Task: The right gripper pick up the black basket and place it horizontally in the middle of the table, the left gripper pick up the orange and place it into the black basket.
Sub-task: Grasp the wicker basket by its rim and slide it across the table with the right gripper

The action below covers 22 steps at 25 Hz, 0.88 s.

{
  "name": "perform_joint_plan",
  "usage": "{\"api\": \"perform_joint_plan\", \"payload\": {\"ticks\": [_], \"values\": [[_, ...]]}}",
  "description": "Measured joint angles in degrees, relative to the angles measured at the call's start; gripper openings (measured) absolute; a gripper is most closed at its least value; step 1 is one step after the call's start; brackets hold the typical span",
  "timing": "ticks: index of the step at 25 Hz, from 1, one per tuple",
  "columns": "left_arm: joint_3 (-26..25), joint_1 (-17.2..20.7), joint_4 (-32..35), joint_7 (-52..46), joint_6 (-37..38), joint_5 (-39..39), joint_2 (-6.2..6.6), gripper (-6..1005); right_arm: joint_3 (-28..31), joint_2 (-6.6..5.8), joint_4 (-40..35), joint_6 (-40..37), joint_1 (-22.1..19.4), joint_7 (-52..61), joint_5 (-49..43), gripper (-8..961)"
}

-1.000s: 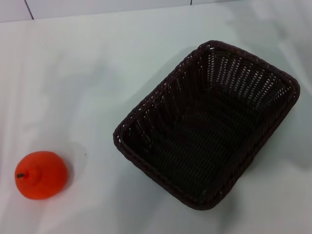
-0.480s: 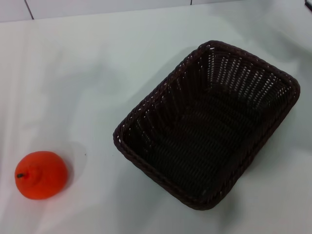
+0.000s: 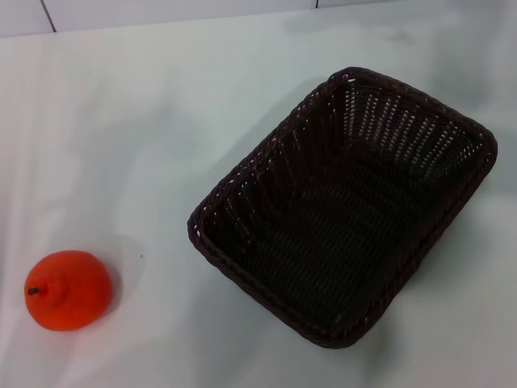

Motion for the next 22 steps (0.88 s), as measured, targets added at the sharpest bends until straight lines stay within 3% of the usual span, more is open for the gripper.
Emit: {"api": "perform_joint_plan", "payload": {"ticks": [4,9,14,22], "values": [[0.0,-0.13,0.0,-0.02,0.17,0.0,0.0,900,-0.16,0.61,-3.64,7.16,3.34,3.55,-12.16,835],[-0.02,-0.23,-0.03,-0.03,0.42,0.0,0.0,900,-1.76,1.21,-3.91,9.59,5.04,3.65,-21.49,922],[0.05,-0.86,-0.04,-0.12,0.49,0.09,0.0,899,-5.22,2.0,-2.13,8.49,4.98,3.4,-24.58,944],[0.07,-1.81,-0.04,-0.12,0.62,0.41,-0.07,900,-8.49,2.81,8.61,2.48,5.92,1.95,-27.08,945]]}}
